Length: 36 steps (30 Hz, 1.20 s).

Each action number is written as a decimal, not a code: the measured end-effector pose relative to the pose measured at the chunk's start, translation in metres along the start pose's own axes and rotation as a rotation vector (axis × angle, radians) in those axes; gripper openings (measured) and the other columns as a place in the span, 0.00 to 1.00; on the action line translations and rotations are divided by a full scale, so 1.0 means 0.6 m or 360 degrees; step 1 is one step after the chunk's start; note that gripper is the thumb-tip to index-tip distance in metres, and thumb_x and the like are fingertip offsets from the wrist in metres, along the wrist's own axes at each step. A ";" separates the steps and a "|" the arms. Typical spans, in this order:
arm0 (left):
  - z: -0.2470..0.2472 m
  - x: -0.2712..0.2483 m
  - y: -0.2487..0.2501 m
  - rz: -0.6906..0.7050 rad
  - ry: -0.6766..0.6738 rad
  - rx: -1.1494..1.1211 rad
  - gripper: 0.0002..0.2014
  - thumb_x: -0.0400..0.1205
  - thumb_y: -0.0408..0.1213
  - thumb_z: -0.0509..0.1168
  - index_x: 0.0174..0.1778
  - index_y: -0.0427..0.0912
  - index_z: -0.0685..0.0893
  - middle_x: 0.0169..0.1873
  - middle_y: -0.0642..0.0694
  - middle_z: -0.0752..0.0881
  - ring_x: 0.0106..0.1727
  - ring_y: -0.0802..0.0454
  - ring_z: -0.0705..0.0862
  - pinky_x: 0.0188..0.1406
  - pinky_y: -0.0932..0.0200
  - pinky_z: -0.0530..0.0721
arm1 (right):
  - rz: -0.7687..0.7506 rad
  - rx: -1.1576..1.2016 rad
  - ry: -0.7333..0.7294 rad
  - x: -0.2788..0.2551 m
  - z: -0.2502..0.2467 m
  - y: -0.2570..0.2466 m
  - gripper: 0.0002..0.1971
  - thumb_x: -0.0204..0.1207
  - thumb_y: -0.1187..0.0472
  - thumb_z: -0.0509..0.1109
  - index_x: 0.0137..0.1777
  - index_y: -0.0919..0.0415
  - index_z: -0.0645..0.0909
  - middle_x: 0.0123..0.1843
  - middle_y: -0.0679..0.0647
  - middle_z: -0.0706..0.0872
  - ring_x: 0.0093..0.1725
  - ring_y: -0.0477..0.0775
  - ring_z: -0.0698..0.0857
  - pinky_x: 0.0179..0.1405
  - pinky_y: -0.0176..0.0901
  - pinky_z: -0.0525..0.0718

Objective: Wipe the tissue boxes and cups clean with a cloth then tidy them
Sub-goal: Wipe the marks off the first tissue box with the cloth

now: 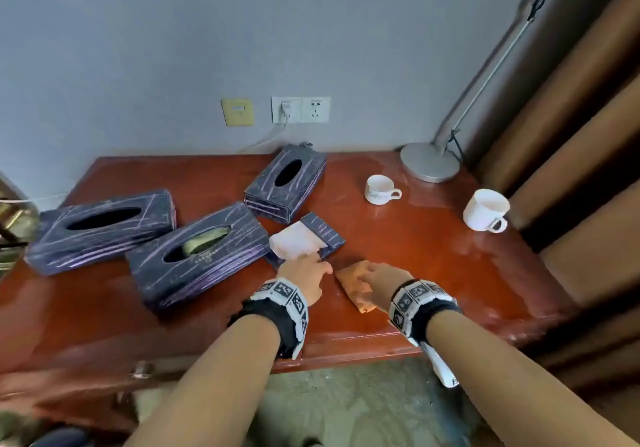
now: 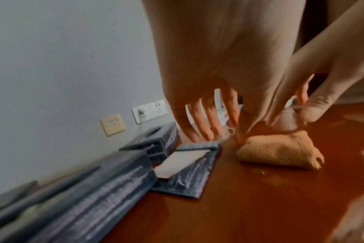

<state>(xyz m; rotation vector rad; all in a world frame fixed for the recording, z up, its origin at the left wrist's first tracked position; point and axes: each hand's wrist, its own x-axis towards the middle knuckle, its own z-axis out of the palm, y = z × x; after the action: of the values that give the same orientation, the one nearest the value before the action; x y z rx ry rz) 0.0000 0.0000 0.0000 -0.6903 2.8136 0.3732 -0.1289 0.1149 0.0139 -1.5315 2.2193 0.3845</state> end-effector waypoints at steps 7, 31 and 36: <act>0.077 0.086 0.026 0.0162 -0.0209 0.0047 0.29 0.85 0.34 0.58 0.82 0.48 0.58 0.83 0.52 0.56 0.83 0.51 0.53 0.78 0.47 0.63 | 0.0029 0.0005 -0.0018 0.087 0.081 0.041 0.41 0.77 0.39 0.60 0.81 0.63 0.50 0.84 0.54 0.49 0.83 0.53 0.49 0.81 0.53 0.57; -0.118 -0.027 -0.229 -0.0254 0.0765 -0.0180 0.15 0.63 0.30 0.75 0.41 0.39 0.79 0.38 0.43 0.83 0.39 0.40 0.84 0.29 0.54 0.78 | -0.0553 0.0341 0.0396 0.202 -0.196 -0.142 0.28 0.74 0.50 0.69 0.72 0.56 0.70 0.69 0.55 0.78 0.66 0.58 0.79 0.64 0.50 0.78; -0.073 -0.113 -0.365 -0.0695 0.0662 -0.0052 0.18 0.81 0.32 0.63 0.67 0.39 0.72 0.60 0.45 0.81 0.58 0.41 0.82 0.51 0.49 0.79 | -0.0742 -0.0427 0.0139 0.243 -0.189 -0.245 0.57 0.65 0.37 0.74 0.82 0.56 0.39 0.85 0.51 0.40 0.83 0.52 0.43 0.81 0.54 0.56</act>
<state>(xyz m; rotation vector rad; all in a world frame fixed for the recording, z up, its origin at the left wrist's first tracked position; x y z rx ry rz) 0.1564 -0.1719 0.0177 -1.5042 2.9030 0.2130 -0.0570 -0.1080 0.0443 -2.1763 1.8412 0.4872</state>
